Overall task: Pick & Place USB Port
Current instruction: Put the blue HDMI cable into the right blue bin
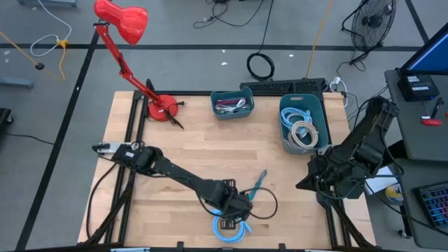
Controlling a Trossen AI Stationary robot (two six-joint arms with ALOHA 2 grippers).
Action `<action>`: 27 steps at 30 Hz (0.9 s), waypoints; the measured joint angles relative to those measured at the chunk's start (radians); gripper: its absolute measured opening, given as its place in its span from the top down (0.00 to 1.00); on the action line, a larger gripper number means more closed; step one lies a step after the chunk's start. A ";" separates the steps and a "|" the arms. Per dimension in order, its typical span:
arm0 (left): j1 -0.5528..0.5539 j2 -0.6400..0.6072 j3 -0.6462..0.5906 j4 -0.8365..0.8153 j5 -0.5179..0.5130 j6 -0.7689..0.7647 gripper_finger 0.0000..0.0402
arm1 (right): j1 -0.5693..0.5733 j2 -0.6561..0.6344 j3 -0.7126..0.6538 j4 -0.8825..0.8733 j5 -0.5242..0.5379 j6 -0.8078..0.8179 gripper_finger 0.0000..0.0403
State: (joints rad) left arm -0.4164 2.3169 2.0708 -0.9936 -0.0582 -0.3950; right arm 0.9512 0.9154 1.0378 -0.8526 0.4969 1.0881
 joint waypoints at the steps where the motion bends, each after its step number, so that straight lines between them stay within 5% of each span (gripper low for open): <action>1: -0.005 0.007 0.000 0.000 0.004 0.017 0.54 | 0.000 0.000 0.000 0.003 0.000 0.000 1.00; 17: -0.030 0.109 0.001 -0.004 0.005 0.015 0.53 | 0.000 -0.002 -0.075 0.015 -0.025 0.073 1.00; 20: -0.028 0.122 0.003 -0.027 0.010 0.000 0.62 | 0.000 -0.004 -0.089 0.020 -0.030 0.079 1.00; 25: -0.015 0.127 0.005 -0.055 0.024 -0.038 0.91 | 0.000 -0.004 -0.090 0.034 -0.028 0.079 1.00; 27: -0.003 0.121 0.005 -0.053 0.023 -0.084 0.92 | 0.000 -0.003 -0.090 0.033 -0.028 0.080 1.00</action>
State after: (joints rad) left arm -0.4196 2.4381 2.0756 -1.0469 -0.0355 -0.4793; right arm 0.9512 0.9119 0.9474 -0.8200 0.4690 1.1679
